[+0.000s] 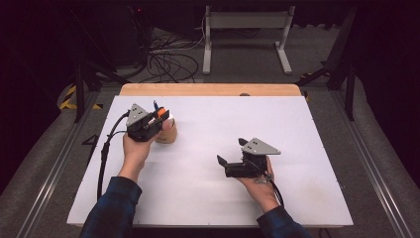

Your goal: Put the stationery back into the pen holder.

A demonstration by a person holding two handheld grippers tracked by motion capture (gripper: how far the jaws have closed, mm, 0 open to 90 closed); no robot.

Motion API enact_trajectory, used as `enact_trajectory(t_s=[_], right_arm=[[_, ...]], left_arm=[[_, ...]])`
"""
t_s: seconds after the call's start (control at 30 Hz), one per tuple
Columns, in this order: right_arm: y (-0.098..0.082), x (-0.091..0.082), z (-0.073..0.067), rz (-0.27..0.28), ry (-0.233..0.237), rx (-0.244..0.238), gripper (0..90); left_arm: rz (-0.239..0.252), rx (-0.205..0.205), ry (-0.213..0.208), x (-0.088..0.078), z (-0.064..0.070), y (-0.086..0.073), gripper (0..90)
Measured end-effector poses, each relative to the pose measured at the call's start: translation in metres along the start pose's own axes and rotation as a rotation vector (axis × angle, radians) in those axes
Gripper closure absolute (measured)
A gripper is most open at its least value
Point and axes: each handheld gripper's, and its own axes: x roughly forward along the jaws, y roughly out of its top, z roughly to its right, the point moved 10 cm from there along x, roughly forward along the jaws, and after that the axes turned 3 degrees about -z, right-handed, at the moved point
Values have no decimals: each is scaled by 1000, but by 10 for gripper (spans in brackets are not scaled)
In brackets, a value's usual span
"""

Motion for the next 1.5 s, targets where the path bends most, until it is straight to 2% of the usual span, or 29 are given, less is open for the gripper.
enact_trajectory(t_s=[0.33, 0.5, 0.7, 0.83, 1.1, 1.3, 1.5], right_arm=[[2, -12, 10, 20, -13, 10, 55], [4, -18, 14, 30, -21, 11, 56], [4, -28, 25, 46, -38, 23, 55], [4, -34, 30, 53, -46, 31, 55], [4, -40, 36, 57, -52, 29, 55], [4, -42, 39, 61, -56, 28, 55], [4, -44, 41, 64, -56, 31, 55]], left_arm=[[-4, -19, -6, 1, -2, -1, 711], [-6, -46, -10, 1, -4, -1, 711], [-11, -29, -11, 0, -5, -2, 703], [-44, -19, 3, 1, -8, -8, 688], [-47, -13, 10, 2, -9, -8, 682], [-44, -16, 14, 0, -9, -7, 547], [-36, -11, 13, -4, -8, -4, 481]])
